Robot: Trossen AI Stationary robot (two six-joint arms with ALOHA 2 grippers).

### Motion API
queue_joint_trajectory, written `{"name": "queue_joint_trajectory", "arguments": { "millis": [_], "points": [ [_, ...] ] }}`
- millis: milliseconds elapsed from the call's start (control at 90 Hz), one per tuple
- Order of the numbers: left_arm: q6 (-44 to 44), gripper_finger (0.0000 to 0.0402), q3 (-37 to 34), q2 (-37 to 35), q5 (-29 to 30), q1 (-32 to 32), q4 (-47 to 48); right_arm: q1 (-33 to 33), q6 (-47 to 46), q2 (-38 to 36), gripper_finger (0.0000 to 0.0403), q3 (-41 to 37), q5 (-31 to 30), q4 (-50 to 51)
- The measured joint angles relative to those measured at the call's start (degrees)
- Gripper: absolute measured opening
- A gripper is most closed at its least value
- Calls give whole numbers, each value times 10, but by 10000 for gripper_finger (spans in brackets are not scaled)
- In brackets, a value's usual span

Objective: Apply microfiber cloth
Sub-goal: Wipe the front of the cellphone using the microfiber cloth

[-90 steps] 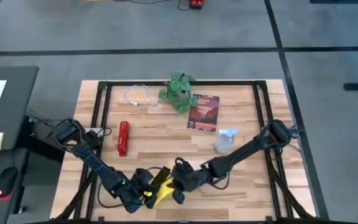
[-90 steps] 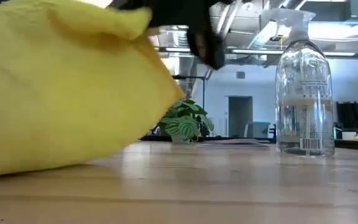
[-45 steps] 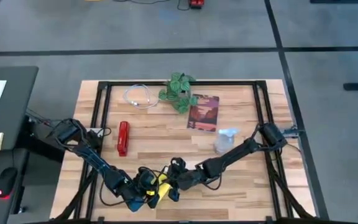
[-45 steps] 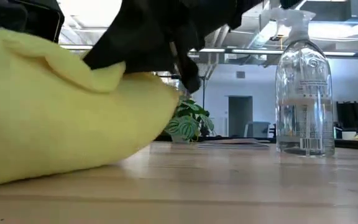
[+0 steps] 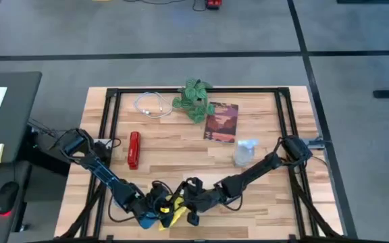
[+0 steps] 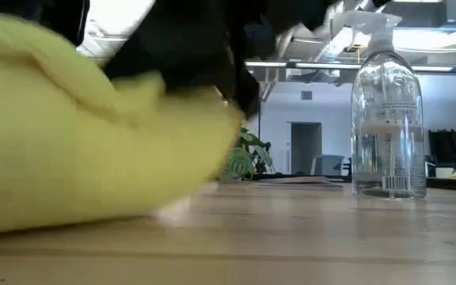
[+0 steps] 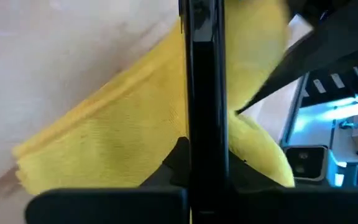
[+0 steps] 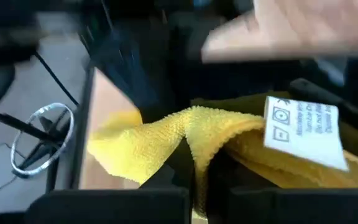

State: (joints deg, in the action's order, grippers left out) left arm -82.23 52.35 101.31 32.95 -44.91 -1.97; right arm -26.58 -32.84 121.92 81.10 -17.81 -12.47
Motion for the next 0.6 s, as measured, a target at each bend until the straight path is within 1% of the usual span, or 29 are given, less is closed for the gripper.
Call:
{"name": "queue_joint_trajectory", "arguments": {
  "millis": [78, 156, 244, 422, 500, 600],
  "points": [
    [2, 0, 1, -1, -1, 0, 0, 1, 7, -1, 0, 0, -2, -33],
    [6, 0, 1, -1, -3, 0, 2, 2, 7, 3, 0, 0, -4, -34],
    [6, 0, 0, -1, -7, 0, 9, 3, -2, 9, 0, 2, -4, 0],
    [5, 0, -1, 0, -6, 0, 16, -1, -4, 10, 0, 2, 0, 114],
    [6, 0, -1, 0, -6, 0, 18, -2, 3, 10, 0, 2, 1, 119],
    [9, 0, -1, 0, -5, 0, 17, -1, 4, 7, 0, 0, 0, 100]
  ]
}}
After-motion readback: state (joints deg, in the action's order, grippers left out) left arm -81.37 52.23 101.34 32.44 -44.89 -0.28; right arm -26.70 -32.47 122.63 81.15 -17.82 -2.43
